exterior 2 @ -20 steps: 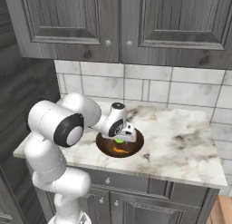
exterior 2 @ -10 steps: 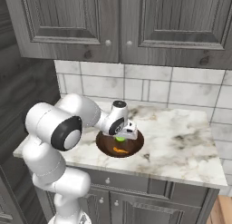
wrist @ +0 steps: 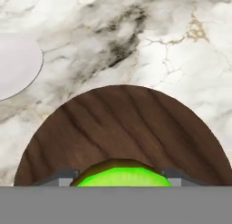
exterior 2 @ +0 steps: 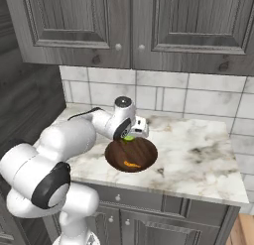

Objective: Remove the kiwi from the bowl and place it on the small plate. Then place the bowl with only the shrimp in the microwave, close the door, and press the start button to microwave the shrimp.

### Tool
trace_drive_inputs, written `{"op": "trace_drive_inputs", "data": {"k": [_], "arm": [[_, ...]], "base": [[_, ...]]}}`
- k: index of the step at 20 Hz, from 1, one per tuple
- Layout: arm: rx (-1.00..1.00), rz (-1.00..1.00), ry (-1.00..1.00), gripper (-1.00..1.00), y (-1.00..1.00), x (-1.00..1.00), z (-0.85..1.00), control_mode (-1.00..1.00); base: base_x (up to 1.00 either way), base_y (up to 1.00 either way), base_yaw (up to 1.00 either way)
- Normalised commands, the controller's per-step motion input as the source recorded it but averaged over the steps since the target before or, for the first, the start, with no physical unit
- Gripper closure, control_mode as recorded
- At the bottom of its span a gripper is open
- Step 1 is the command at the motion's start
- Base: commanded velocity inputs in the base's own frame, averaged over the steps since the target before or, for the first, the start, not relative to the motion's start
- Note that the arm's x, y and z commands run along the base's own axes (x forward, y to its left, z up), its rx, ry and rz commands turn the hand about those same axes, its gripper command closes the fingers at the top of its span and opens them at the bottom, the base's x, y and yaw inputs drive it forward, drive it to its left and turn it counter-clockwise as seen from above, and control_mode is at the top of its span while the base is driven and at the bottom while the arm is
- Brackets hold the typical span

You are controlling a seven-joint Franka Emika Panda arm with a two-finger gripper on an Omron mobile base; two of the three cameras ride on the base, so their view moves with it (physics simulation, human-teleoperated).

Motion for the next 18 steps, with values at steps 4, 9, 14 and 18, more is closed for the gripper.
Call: {"op": "trace_drive_inputs", "data": {"k": [4,9,14,18], "arm": [[-0.05,0.01,-0.07,1.00,0.85,0.00,0.81,-1.00],[-0.01,0.00,0.04,1.00,1.00,0.39,0.12,-1.00],[0.00,0.00,0.18,1.00,1.00,0.76,-0.03,-1.00],[0.00,0.00,0.24,1.00,0.94,0.87,-0.34,-1.00]], "base": [[0.00,0.00,0.00],[0.00,0.00,0.00],[0.00,0.00,0.00],[0.00,0.00,0.00]]}}
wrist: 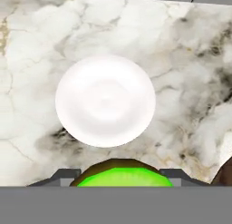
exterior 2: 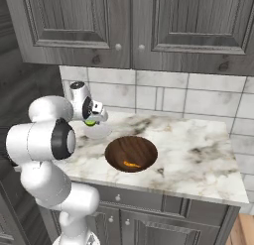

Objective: Remove the kiwi from the bowl and place it on the small plate. Then place the bowl with only the shrimp in the microwave, close the door, and press the start button to microwave the shrimp.

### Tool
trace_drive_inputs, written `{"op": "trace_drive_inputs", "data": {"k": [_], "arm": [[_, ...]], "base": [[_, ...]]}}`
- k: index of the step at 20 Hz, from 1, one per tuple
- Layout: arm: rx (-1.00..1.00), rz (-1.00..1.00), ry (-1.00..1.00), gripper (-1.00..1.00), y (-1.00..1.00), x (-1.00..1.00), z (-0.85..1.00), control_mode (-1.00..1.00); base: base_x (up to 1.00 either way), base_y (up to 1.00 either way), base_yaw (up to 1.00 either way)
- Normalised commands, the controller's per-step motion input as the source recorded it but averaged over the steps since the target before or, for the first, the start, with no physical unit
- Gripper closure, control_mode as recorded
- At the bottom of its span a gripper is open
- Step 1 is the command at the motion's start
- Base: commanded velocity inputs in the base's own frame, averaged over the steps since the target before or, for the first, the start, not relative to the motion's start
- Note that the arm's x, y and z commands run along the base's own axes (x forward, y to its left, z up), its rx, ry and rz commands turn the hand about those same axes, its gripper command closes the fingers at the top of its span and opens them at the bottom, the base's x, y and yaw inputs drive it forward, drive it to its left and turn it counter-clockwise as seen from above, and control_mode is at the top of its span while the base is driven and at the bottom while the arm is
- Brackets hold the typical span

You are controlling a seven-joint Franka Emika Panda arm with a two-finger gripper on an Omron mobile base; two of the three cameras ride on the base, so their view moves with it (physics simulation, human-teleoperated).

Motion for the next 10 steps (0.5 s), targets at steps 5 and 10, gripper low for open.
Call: {"op": "trace_drive_inputs", "data": {"k": [5,10], "arm": [[-0.03,-0.01,0.12,1.00,0.24,0.27,-0.63,-1.00],[0.00,0.00,0.04,1.00,-0.08,0.15,-0.68,-1.00]], "base": [[0.00,0.00,0.00],[0.00,0.00,0.00]]}}
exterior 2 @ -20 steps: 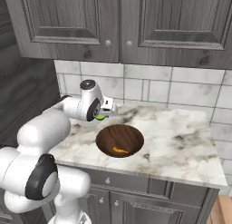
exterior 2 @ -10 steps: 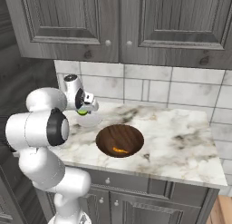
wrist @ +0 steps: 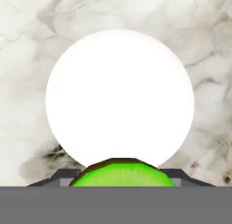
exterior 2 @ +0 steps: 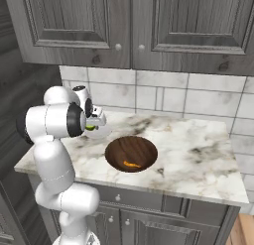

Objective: Remove the kiwi from the bowl and place it on the small plate. Then place the bowl with only the shrimp in the microwave, close the door, and press the start button to microwave the shrimp.

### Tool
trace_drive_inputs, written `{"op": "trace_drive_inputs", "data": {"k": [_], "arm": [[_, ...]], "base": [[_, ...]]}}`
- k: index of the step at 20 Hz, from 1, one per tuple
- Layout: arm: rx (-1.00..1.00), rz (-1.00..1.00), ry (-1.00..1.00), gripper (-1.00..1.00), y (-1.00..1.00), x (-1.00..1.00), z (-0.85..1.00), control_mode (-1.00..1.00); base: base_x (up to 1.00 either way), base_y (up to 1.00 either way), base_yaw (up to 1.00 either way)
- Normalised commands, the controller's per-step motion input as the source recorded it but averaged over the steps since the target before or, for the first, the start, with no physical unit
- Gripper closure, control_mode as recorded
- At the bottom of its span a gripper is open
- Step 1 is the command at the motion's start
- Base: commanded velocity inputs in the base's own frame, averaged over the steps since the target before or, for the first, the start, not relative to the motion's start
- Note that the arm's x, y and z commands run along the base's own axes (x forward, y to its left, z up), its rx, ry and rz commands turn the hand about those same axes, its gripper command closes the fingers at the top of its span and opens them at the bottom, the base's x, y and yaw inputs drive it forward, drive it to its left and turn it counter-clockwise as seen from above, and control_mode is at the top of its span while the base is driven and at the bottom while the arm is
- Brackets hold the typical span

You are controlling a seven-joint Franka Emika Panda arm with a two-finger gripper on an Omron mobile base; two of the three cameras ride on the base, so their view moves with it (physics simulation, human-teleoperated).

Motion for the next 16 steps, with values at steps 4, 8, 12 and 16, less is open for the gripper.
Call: {"op": "trace_drive_inputs", "data": {"k": [4,8,12,16], "arm": [[0.00,0.00,0.02,1.00,-0.20,0.01,-0.59,-1.00],[0.00,0.00,0.03,1.00,-0.26,0.10,-0.58,-1.00],[0.00,0.00,0.07,1.00,-0.09,0.34,-0.29,-1.00],[0.00,-0.04,0.11,1.00,0.00,0.42,-0.02,-1.00]], "base": [[0.00,0.00,0.00],[0.00,0.00,0.00],[0.00,0.00,0.00],[0.00,0.00,0.00]]}}
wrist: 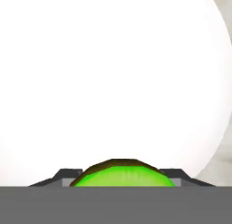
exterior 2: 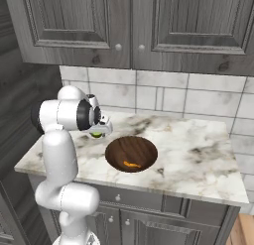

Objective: Remove the kiwi from the bowl and place it on the small plate. Then place the bowl with only the shrimp in the microwave, close the door, and press the start button to microwave the shrimp.

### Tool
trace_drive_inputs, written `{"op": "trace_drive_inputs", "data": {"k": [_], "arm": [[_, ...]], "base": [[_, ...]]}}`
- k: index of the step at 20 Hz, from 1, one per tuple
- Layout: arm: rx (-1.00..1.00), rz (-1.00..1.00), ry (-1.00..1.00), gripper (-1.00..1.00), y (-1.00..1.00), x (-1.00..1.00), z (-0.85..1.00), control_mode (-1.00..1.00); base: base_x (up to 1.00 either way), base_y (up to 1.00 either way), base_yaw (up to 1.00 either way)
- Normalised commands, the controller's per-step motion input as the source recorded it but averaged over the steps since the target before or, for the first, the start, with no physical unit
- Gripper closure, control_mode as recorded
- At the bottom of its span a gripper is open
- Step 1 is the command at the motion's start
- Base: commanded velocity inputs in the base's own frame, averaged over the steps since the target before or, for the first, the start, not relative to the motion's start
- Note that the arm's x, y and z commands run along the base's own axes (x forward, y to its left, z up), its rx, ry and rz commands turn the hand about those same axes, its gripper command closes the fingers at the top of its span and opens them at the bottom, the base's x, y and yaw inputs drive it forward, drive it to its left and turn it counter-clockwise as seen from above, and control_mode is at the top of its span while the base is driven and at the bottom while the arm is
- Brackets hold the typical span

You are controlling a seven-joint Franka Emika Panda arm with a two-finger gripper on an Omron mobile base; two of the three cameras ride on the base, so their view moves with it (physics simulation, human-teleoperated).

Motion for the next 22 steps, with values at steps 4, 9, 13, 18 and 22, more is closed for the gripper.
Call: {"op": "trace_drive_inputs", "data": {"k": [4,9,13,18,22], "arm": [[0.00,-0.03,0.04,1.00,0.00,0.32,0.00,-1.00],[0.00,-0.01,0.00,-1.00,0.00,0.19,-0.04,-1.00],[0.00,0.00,-0.05,-1.00,0.00,-0.01,-0.01,-1.00],[0.00,0.00,-0.12,-1.00,0.00,-0.15,0.04,-1.00],[0.00,0.00,-0.18,-1.00,0.00,-0.48,0.38,-1.00]], "base": [[0.00,0.00,0.00],[0.00,0.00,0.00],[0.00,0.00,0.00],[0.00,0.00,0.00],[0.00,0.00,0.00]]}}
